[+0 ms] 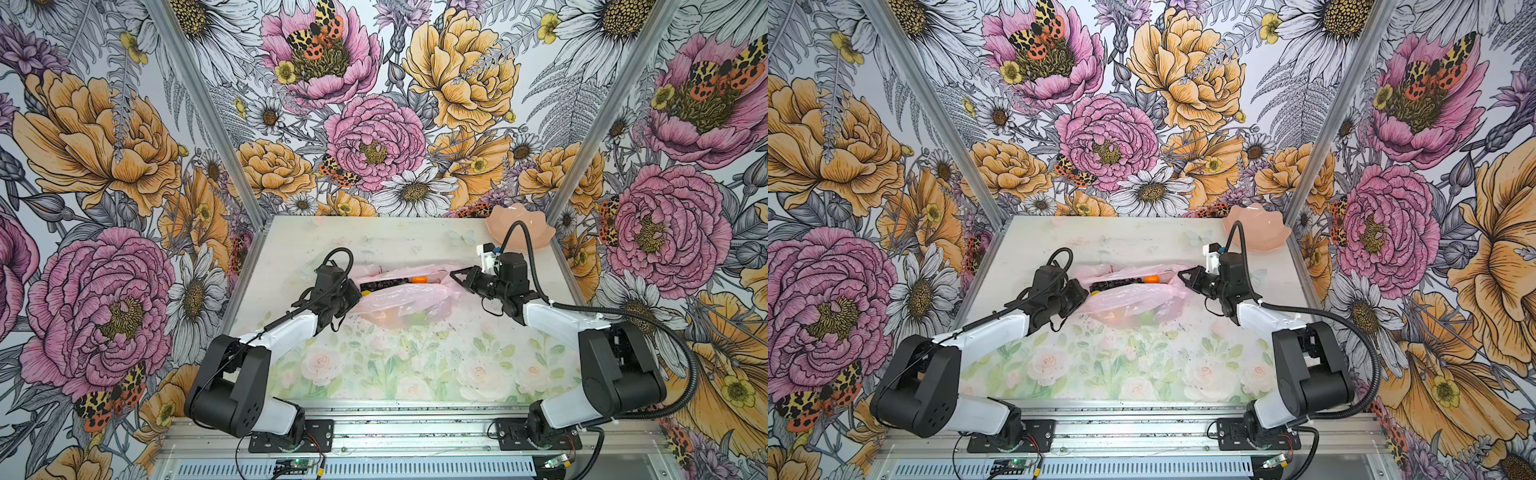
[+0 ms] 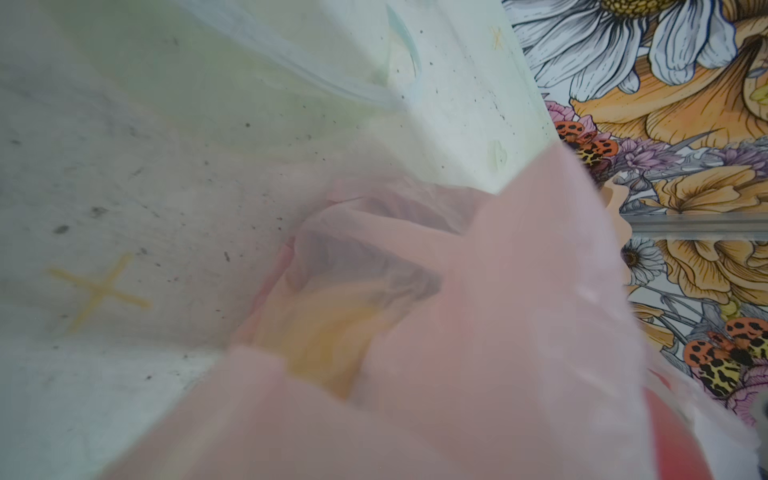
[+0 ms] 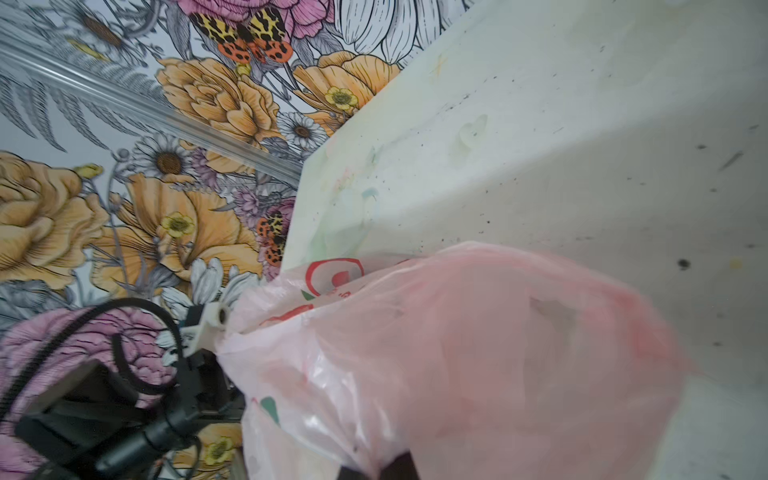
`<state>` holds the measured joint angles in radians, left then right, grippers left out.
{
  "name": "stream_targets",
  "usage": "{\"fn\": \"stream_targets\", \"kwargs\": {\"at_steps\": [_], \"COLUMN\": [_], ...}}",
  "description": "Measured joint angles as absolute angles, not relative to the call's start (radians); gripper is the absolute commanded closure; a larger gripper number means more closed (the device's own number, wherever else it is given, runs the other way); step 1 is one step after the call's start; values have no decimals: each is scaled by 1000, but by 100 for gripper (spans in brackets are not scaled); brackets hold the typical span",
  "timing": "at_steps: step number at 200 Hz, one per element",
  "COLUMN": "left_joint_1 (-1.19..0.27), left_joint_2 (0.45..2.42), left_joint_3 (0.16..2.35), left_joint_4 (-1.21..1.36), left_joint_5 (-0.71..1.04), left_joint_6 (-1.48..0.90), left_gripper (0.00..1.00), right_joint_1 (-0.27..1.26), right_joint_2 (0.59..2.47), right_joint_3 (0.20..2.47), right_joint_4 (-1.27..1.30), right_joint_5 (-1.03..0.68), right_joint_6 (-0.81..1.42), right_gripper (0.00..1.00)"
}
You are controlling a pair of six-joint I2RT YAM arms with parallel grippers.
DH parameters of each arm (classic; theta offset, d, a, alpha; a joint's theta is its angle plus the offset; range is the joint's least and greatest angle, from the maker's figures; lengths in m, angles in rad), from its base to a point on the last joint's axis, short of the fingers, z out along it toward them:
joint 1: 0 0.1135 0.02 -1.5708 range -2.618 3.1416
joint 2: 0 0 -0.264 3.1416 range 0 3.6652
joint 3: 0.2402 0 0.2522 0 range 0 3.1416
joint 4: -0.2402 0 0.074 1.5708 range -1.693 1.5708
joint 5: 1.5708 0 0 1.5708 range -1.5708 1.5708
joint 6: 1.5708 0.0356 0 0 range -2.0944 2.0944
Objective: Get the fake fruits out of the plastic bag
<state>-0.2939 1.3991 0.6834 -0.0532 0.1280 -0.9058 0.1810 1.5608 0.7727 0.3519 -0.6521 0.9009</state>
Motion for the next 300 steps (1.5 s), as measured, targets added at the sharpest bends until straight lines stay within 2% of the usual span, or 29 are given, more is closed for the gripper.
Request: {"fn": "stream_targets", "kwargs": {"at_steps": [32, 58, 82, 118, 157, 188, 212, 224, 238, 252, 258, 269, 300], "left_joint_1": [-176, -128, -179, -340, -324, -336, -375, -400, -422, -439, -444, -453, -470], "left_joint_2": [1342, 1271, 1213, 1266, 1230, 1202, 1232, 1261, 1293, 1321, 1332, 1346, 1365], "left_joint_3": [598, 564, 547, 564, 477, 439, 465, 498, 537, 569, 579, 590, 593], "left_joint_4": [34, 49, 57, 36, 31, 35, 34, 34, 36, 45, 50, 57, 69], "left_joint_5": [213, 225, 164, 96, 78, 77, 70, 70, 69, 69, 68, 67, 67], "left_joint_6": [-890, -883, -879, -810, -758, -740, -728, -724, -722, -722, -722, -723, -723], "left_gripper": [100, 100, 100, 100, 100, 100, 100, 100, 100, 100, 100, 100, 100], "right_joint_1": [178, 193, 216, 211, 132, 156, 197, 209, 218, 217, 216, 217, 224], "right_joint_2": [1783, 1868, 1888, 1888, 1899, 1906, 1905, 1900, 1877, 1832, 1804, 1747, 1615], "right_joint_3": [882, 961, 990, 992, 992, 1005, 1024, 1021, 1004, 973, 955, 918, 867], "right_joint_4": [589, 682, 732, 761, 761, 715, 696, 681, 643, 587, 560, 508, 361], "right_joint_5": [-718, -733, -712, -695, -700, -689, -671, -664, -648, -624, -607, -568, -470], "right_joint_6": [1102, 1190, 1233, 1251, 1261, 1234, 1208, 1185, 1161, 1131, 1120, 1090, 1002], "right_gripper": [100, 100, 100, 100, 100, 100, 68, 58, 50, 23, 16, 13, 12]}}
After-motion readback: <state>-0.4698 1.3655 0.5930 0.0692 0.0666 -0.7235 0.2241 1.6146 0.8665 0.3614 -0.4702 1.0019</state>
